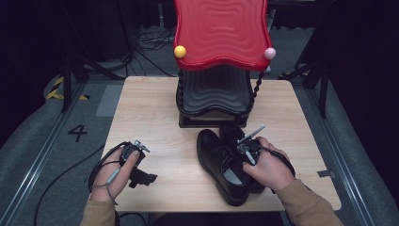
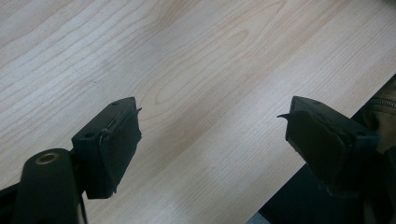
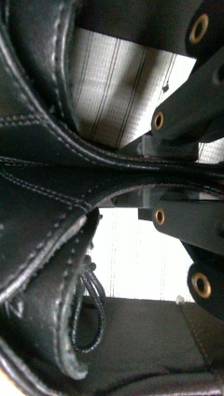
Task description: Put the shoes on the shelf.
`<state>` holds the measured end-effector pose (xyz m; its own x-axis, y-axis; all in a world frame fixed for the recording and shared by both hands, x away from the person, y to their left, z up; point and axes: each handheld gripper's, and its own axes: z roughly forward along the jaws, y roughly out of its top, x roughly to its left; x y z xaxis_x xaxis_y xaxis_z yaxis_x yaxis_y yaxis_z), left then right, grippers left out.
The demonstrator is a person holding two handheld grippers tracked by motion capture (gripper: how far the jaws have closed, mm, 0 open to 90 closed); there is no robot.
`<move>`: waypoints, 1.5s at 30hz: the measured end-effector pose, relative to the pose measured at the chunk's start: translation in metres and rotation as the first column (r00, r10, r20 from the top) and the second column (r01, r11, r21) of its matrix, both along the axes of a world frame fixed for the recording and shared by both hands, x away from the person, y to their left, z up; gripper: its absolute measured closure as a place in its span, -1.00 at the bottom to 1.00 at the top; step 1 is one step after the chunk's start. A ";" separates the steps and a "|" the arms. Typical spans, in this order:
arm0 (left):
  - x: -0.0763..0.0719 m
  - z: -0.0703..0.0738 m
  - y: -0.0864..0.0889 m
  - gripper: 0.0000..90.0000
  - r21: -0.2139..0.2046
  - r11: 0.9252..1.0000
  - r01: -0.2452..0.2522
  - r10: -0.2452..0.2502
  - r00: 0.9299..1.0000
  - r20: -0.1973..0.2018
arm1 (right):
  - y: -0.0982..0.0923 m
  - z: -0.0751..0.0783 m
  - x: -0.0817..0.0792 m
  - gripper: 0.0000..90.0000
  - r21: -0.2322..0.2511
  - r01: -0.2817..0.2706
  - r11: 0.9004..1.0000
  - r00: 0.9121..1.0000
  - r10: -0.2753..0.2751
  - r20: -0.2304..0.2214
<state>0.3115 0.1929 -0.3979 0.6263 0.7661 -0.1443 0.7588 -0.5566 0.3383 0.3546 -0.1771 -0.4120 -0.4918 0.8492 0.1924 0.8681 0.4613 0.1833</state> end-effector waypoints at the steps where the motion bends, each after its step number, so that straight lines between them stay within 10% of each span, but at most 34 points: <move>1: 0.000 0.000 0.000 -0.59 -0.001 1.000 0.001 -0.001 1.000 0.000 | -0.001 0.003 -0.001 0.83 0.007 -0.004 1.000 1.000 0.004 -0.012; 45: -0.005 0.006 0.007 -0.59 -0.012 1.000 -0.017 0.017 1.000 0.022 | -0.026 0.180 -0.040 0.81 0.044 -0.145 0.988 0.989 0.144 0.036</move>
<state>0.3066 0.2003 -0.3918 0.6164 0.7749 -0.1401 0.7604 -0.5395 0.3617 0.3150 -0.2032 -0.2325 -0.6154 0.7592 0.2119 0.7861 0.5717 0.2350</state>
